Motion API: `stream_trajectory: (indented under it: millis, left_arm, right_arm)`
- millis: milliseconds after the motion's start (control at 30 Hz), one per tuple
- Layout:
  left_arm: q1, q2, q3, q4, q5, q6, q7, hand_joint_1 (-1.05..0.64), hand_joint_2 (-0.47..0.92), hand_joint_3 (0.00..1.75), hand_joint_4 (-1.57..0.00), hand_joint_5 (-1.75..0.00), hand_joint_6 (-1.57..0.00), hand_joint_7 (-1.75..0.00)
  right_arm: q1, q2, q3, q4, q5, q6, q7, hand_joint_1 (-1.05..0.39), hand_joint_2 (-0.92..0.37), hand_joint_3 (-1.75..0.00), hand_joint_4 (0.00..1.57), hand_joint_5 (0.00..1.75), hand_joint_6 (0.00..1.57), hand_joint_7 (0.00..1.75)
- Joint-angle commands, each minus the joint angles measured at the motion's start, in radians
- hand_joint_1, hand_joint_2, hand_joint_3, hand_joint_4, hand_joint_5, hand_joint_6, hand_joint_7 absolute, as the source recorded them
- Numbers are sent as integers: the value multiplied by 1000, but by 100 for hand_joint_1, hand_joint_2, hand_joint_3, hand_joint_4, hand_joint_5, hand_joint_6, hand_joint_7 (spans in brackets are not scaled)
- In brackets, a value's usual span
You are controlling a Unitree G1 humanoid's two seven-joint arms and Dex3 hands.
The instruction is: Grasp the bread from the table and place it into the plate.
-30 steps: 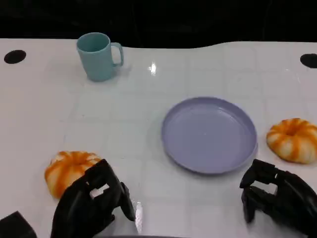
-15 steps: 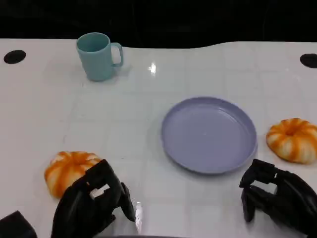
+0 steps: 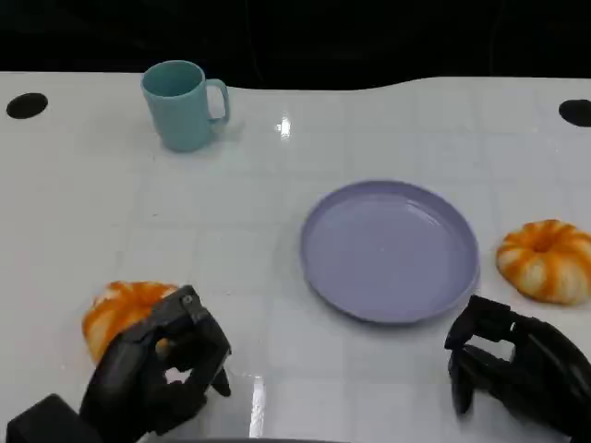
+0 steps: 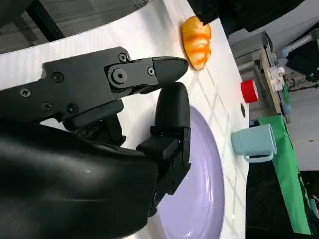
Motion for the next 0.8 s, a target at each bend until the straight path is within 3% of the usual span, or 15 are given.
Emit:
stream_trajectory:
  millis: [33,233,400,567,800]
  left_arm:
    - [25,102,-16,-120,214,20,99,-50,92,44,-54,-145,-53,-92]
    - [41,236,-40,-279,573,84,214,-48,92,34,-42,-115,-46,-47]
    - [45,315,-62,-354,762,122,283,-44,92,26,-29,-99,-42,-31]
    - [46,390,-64,-503,949,272,205,-42,92,17,-18,-71,-45,-14]
    - [-9,462,-113,-565,1107,414,56,-34,81,3,-6,-38,-27,-1]
  right_arm:
    - [6,0,7,-1,-15,8,-17,-56,-92,-20,71,175,69,146]
    - [2,5,13,0,-13,9,-15,-56,-92,-21,71,175,69,145]
    - [-2,7,15,5,-13,6,-15,-54,-92,-21,70,175,68,147]
    - [-4,9,22,9,-23,-7,-23,-56,-92,-21,70,175,67,148]
    - [-13,10,17,31,-31,-19,-23,-57,-92,-21,70,175,67,148]
